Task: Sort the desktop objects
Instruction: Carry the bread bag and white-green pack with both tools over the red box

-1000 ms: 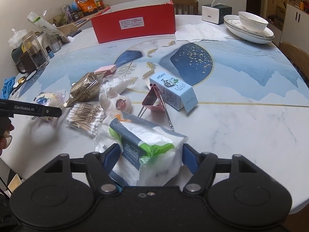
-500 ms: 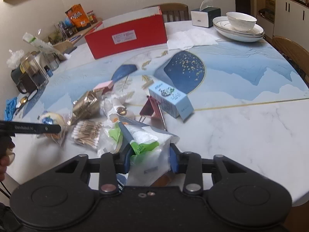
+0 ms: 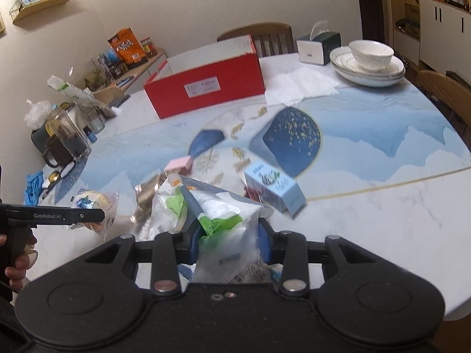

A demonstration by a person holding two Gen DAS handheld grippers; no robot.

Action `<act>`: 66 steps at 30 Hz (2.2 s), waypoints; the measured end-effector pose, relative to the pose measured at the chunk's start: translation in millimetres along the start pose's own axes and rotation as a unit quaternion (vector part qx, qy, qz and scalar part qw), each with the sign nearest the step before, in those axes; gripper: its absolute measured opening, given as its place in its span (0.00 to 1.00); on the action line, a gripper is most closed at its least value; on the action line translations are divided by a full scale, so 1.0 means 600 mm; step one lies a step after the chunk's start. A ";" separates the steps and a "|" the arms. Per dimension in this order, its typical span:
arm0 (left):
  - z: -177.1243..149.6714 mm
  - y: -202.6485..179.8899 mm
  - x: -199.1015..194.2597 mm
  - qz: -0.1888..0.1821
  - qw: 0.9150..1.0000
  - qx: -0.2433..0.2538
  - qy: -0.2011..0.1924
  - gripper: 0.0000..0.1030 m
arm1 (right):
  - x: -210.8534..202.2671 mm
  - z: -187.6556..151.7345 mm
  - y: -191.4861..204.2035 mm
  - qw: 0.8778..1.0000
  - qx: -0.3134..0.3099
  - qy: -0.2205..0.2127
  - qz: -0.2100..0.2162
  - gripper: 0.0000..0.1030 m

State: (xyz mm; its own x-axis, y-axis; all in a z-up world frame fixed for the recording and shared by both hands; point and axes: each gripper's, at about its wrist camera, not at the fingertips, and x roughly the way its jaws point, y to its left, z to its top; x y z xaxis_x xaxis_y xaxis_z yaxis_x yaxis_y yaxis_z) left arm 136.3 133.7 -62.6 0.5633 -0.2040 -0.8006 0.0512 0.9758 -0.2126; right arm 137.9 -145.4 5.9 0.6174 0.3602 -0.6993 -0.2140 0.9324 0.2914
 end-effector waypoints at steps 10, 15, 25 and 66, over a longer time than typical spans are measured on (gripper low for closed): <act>0.060 -0.001 -0.007 -0.027 0.999 0.020 -0.005 0.55 | 0.018 0.059 0.017 1.000 0.000 -0.016 -0.006 0.36; 0.100 -0.002 -0.007 -0.046 0.998 0.031 -0.015 0.55 | 0.028 0.097 0.021 1.000 0.004 -0.026 -0.010 0.36; 0.184 0.002 0.000 -0.069 0.995 0.065 -0.040 0.55 | 0.057 0.189 0.046 0.999 -0.006 -0.044 -0.017 0.36; 0.537 0.007 0.194 -0.008 0.993 0.098 -0.058 0.55 | 0.345 0.525 0.065 0.994 -0.093 -0.049 -0.039 0.36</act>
State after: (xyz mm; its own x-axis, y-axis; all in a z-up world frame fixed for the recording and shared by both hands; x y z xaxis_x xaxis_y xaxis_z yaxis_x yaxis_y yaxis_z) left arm 467.8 139.5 23.9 0.6513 -0.2206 -0.7261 0.2141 0.9714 -0.1030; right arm 495.5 -44.2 78.0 0.7065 0.2911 -0.6451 -0.2933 0.9500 0.1075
